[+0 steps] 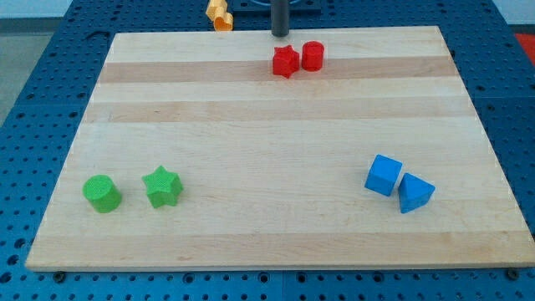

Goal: Move your arm towards the top left

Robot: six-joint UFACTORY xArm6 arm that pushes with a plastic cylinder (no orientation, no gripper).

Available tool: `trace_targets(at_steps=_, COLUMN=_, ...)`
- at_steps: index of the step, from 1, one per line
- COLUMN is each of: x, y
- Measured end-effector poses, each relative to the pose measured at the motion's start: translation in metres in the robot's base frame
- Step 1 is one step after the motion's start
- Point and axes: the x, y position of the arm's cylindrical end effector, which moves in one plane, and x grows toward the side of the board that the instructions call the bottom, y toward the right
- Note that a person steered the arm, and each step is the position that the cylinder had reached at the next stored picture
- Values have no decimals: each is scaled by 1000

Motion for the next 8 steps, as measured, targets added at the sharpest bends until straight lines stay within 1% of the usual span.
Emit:
trace_targets(at_steps=3, x=2, y=-10)
trace_targets(at_steps=4, x=0, y=-93)
trace_targets(at_steps=5, x=1, y=-157)
trace_targets(at_steps=8, x=0, y=-177)
